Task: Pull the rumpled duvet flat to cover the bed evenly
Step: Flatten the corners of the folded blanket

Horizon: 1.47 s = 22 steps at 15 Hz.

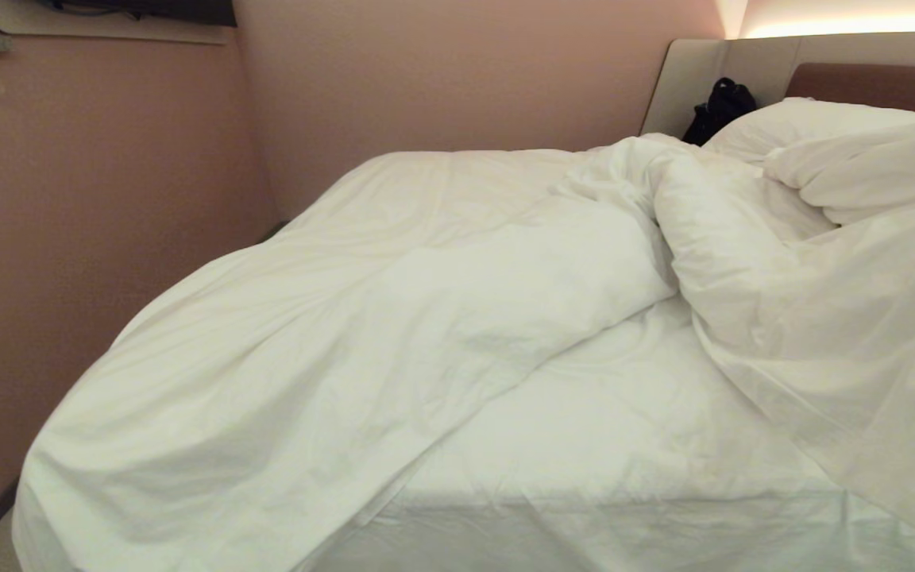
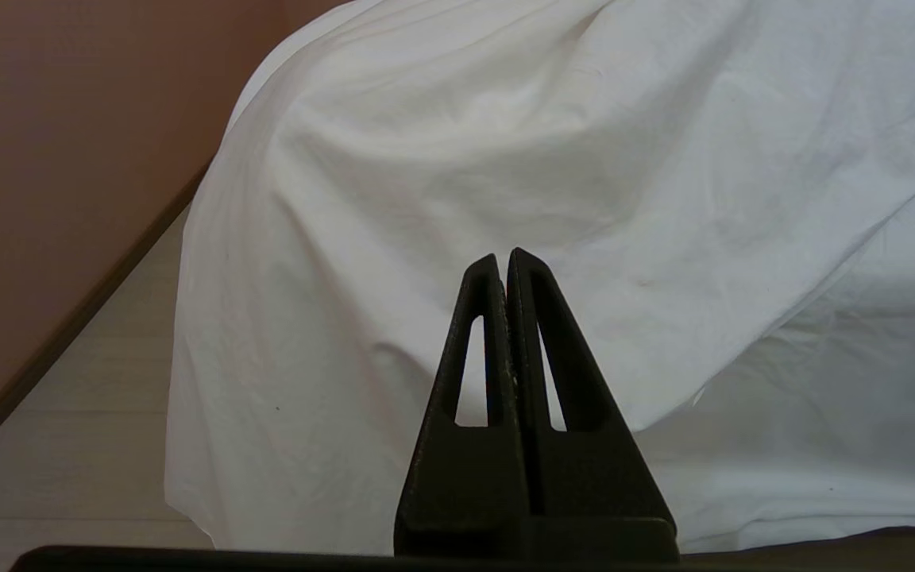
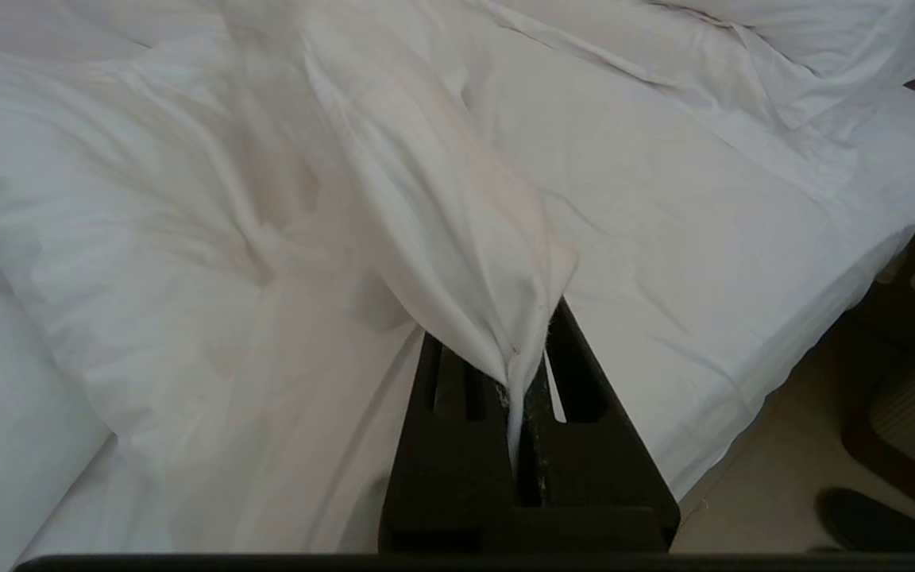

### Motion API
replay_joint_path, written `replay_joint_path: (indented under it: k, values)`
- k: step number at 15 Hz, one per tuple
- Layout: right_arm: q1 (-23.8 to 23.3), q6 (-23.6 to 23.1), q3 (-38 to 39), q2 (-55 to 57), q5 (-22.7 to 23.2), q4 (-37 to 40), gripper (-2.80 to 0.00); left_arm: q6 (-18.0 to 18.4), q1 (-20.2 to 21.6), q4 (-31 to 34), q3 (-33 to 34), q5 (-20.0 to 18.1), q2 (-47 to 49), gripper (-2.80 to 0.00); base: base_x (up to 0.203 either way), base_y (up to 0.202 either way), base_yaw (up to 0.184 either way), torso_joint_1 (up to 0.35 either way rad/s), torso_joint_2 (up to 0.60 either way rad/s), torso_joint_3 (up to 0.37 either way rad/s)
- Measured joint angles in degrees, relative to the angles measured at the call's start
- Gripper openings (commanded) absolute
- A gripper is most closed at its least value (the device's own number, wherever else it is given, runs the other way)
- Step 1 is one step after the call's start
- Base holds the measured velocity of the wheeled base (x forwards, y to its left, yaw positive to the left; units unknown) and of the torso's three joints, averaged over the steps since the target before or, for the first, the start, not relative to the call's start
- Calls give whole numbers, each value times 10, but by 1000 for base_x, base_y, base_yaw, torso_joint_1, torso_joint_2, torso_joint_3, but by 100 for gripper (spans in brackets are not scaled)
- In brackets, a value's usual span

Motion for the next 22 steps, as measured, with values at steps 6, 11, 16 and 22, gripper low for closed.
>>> replay_joint_path:
  k: [6,11,16,22]
  values:
    - [0,-11,12,-27,-1,0,-280,0,0,0,0,0,0,-280,0,0,0,0,0,0]
    - [0,-11,13,-50,-3,0,-280,0,0,0,0,0,0,-280,0,0,0,0,0,0]
    - [0,-11,13,-70,-7,0,-280,0,0,0,0,0,0,-280,0,0,0,0,0,0]
    - [0,-11,14,-96,-7,0,-280,0,0,0,0,0,0,-280,0,0,0,0,0,0]
